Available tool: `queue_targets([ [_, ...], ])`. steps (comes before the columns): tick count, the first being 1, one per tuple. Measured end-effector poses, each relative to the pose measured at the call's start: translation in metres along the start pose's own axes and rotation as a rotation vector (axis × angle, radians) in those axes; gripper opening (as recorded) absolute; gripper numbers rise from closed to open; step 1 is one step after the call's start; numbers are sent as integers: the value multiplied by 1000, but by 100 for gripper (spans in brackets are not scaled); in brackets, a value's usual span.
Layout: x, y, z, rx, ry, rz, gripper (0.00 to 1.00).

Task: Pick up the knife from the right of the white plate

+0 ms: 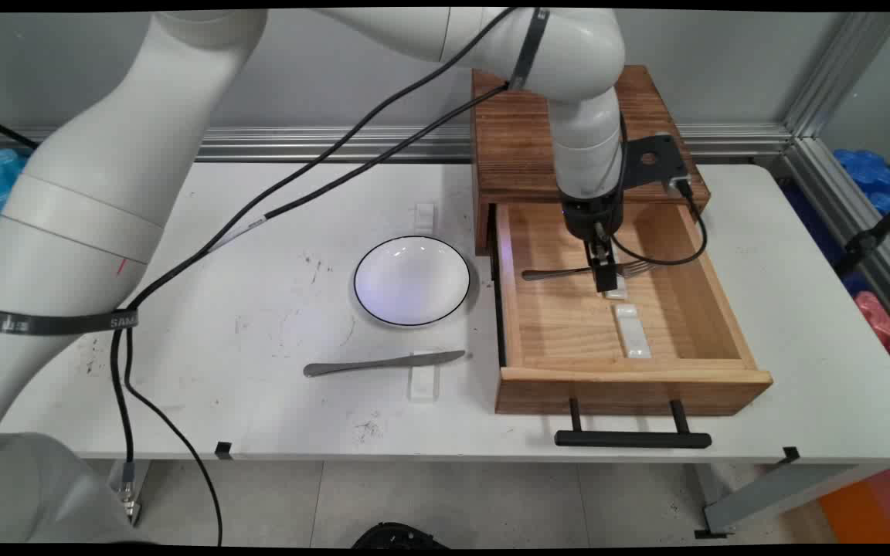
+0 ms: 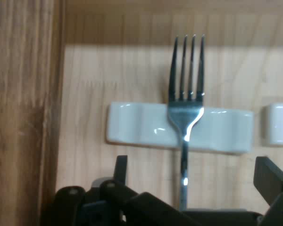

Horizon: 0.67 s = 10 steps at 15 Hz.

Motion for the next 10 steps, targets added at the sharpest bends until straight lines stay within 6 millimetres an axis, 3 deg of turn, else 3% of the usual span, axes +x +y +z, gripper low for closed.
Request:
queue_targets([
  [4,5,7,-26,-16,27,-6,100],
  [10,4,14,-82,-21,61,-22,100],
])
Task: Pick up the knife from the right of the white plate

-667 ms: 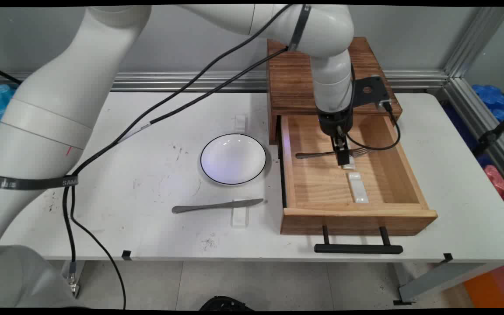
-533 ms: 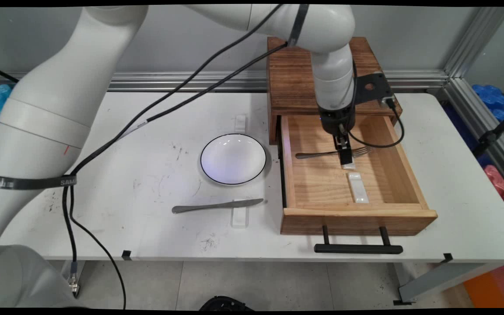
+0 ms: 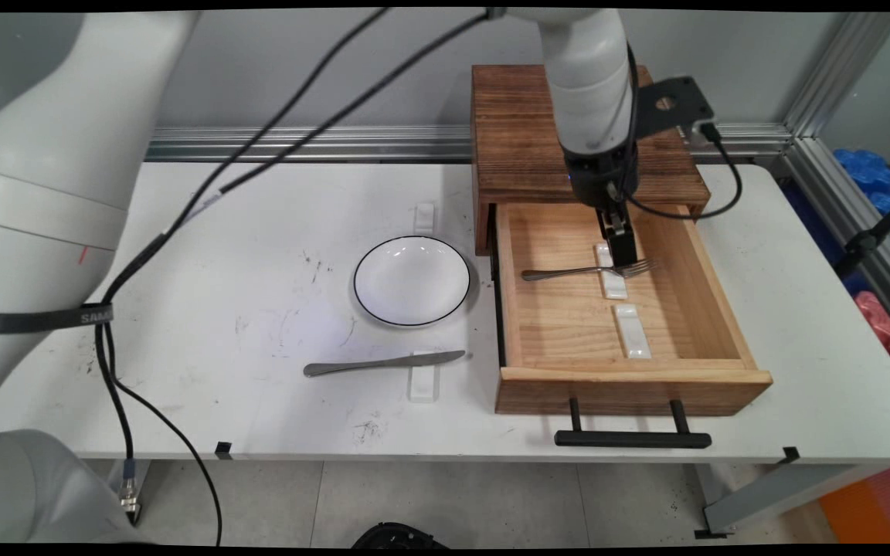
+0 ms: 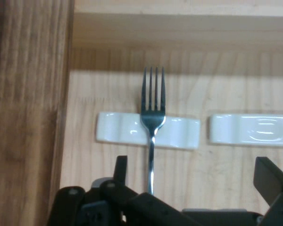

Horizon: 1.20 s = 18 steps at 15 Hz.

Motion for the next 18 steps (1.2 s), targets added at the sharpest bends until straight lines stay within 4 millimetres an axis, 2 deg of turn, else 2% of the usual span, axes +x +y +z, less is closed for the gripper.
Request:
queue_targets([
  [4,-18,3,-40,12,18,-43,100],
  [9,-61,20,-80,-13,7,-51,100],
  [14,-120,35,-116,-51,-20,-34,100],
  [18,-172,42,-137,-78,-43,-30,100],
])
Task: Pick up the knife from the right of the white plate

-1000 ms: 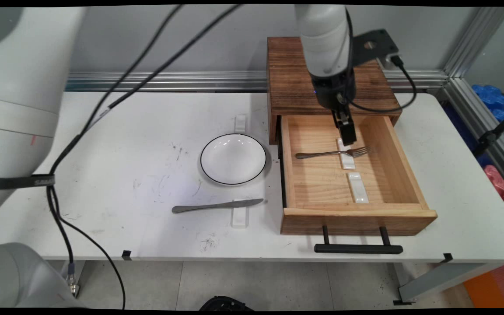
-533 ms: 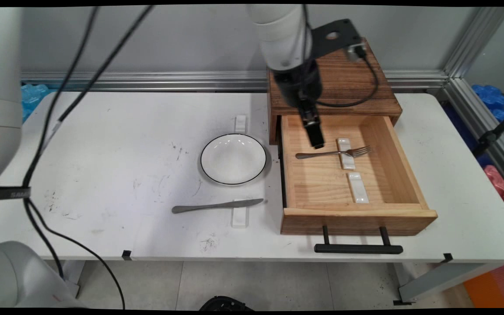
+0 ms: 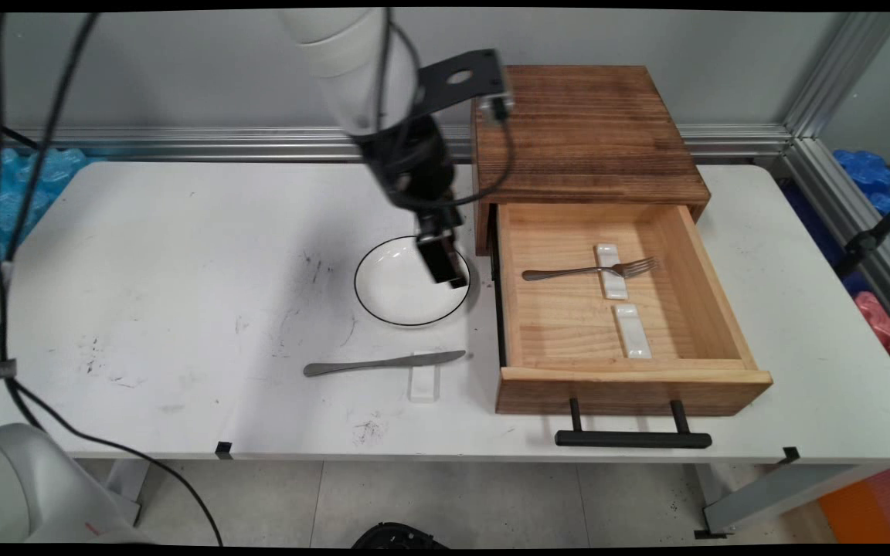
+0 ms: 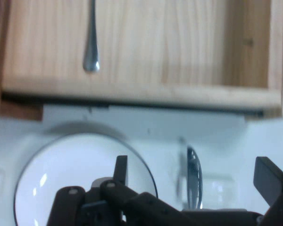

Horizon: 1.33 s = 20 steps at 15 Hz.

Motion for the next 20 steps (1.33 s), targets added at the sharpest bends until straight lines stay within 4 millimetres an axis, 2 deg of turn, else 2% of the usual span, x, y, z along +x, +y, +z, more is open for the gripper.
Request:
queue_targets([
  [4,-37,3,-8,-13,-15,2,100],
  [9,-83,5,-6,-22,-18,-5,100],
  [16,-132,11,25,-35,-3,-5,100],
  [20,-146,16,44,-44,1,-6,100],
])
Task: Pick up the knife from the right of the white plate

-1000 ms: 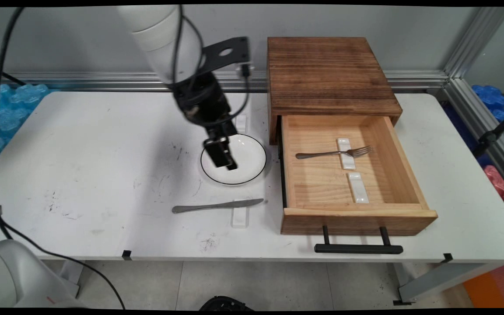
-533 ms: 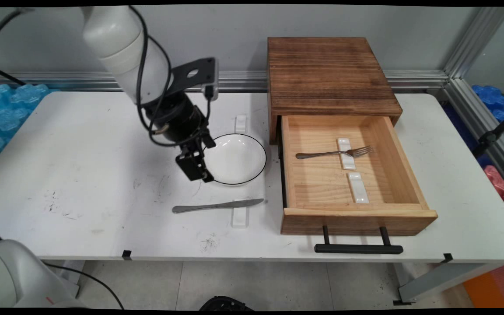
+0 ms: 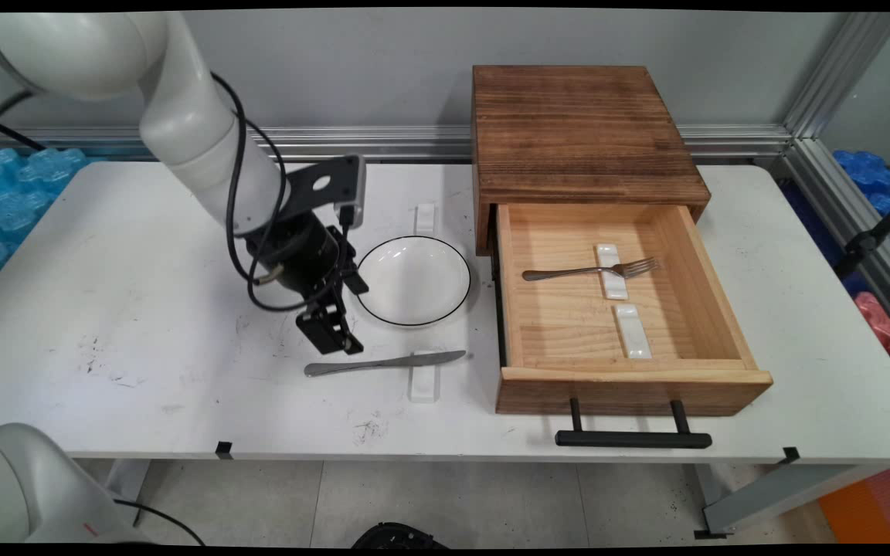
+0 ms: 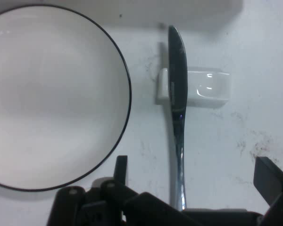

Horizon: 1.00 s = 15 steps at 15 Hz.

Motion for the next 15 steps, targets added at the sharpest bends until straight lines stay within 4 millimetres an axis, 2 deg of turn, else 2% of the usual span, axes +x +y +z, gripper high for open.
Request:
queue_targets([
  [5,-11,7,29,-8,1,-15,100],
  [15,-14,16,70,-8,3,-50,100],
])
